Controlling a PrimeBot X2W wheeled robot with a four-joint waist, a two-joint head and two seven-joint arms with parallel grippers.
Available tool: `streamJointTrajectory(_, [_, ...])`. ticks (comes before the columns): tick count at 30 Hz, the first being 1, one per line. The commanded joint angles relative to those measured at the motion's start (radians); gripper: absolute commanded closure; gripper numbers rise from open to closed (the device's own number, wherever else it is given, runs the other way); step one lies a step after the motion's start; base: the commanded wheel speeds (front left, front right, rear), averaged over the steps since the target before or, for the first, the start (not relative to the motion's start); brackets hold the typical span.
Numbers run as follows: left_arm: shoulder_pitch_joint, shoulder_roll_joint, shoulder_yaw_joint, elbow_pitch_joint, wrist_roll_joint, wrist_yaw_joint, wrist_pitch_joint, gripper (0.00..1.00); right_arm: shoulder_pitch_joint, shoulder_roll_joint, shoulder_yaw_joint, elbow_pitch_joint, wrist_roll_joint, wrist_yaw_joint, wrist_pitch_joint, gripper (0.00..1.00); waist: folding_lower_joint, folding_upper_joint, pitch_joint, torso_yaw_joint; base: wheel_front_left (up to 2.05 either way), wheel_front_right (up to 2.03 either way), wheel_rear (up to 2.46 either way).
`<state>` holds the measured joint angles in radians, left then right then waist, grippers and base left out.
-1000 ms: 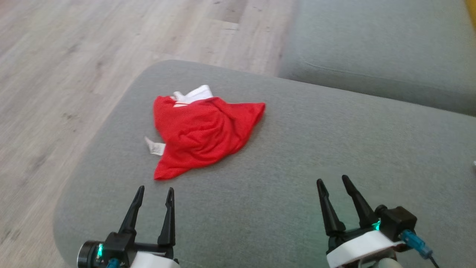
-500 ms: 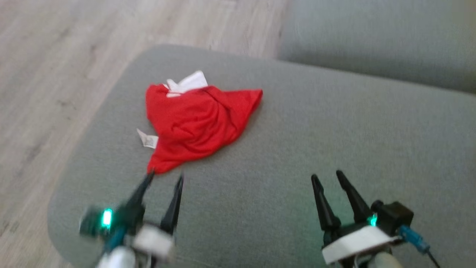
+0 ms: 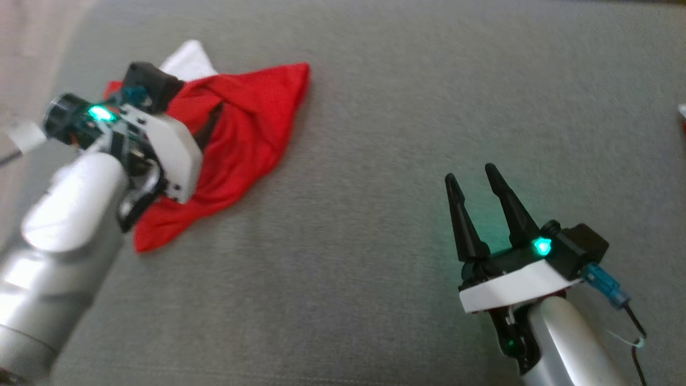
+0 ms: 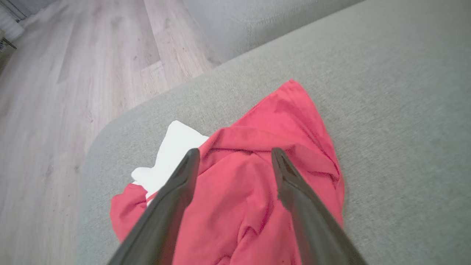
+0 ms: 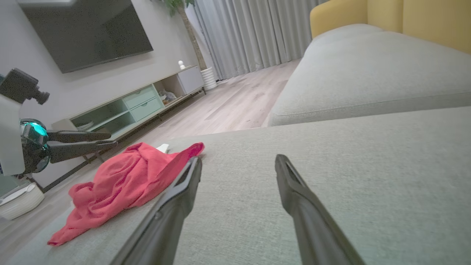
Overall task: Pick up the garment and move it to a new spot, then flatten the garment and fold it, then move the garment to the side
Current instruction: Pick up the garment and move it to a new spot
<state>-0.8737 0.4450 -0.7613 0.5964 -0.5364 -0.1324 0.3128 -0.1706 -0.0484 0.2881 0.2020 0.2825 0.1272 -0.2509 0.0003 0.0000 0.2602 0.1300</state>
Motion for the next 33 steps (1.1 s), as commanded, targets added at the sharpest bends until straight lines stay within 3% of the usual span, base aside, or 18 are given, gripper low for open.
streamJointTrajectory(1, [-0.073,0.062,0.007,-0.011,-0.018,0.002,0.017,0.0,-0.032,-0.002,0.028,-0.041,0.008,0.003,-0.011,0.0,-0.0003,0.0,0.059,-0.059,0.0,0.0,0.0])
streamJointTrajectory(7, [-0.184,0.143,-0.116,0.064,-0.074,0.002,0.013,0.0,-0.05,-0.002,0.036,-0.056,0.016,0.003,-0.011,0.0,-0.0003,0.0,0.1,-0.106,0.0,0.0,0.0])
streamJointTrajectory(18, [-0.256,0.166,-0.28,0.12,-0.225,0.002,0.06,0.0,-0.056,-0.002,0.017,-0.082,0.016,0.003,-0.011,0.0,-0.0003,0.0,0.131,-0.129,0.0,0.0,0.0])
streamJointTrajectory(19, [-0.259,0.168,-0.293,0.12,-0.243,0.002,0.063,0.27,-0.055,-0.002,0.016,-0.082,0.016,0.003,-0.011,0.0,-0.0003,0.0,0.131,-0.129,0.0,0.0,0.0])
streamJointTrajectory(20, [-0.263,0.17,-0.306,0.118,-0.257,0.002,0.06,0.92,-0.055,-0.002,0.016,-0.082,0.016,0.003,-0.011,0.0,-0.0003,0.0,0.13,-0.129,0.0,0.0,0.0])
streamJointTrajectory(21, [-0.268,0.171,-0.315,0.117,-0.269,0.002,0.049,1.0,-0.055,-0.002,0.016,-0.08,0.015,0.003,-0.011,0.0,-0.0003,0.0,0.129,-0.129,0.0,0.0,0.0])
streamJointTrajectory(25, [-0.295,0.157,-0.318,0.12,-0.307,0.002,-0.055,1.0,-0.054,-0.002,0.02,-0.07,0.017,0.003,-0.011,0.0,-0.0003,0.0,0.111,-0.128,0.0,0.0,0.0])
streamJointTrajectory(29, [-0.346,0.132,-0.287,0.136,-0.312,0.002,-0.231,1.0,-0.052,-0.002,0.026,-0.057,0.022,0.003,-0.011,0.0,-0.0003,0.0,0.074,-0.13,0.0,0.0,0.0])
streamJointTrajectory(33, [-0.404,0.084,-0.234,0.172,-0.298,0.033,-0.405,1.0,-0.043,-0.002,0.03,-0.047,0.029,0.003,-0.011,0.0,-0.0003,0.0,0.026,-0.136,0.0,0.0,0.0])
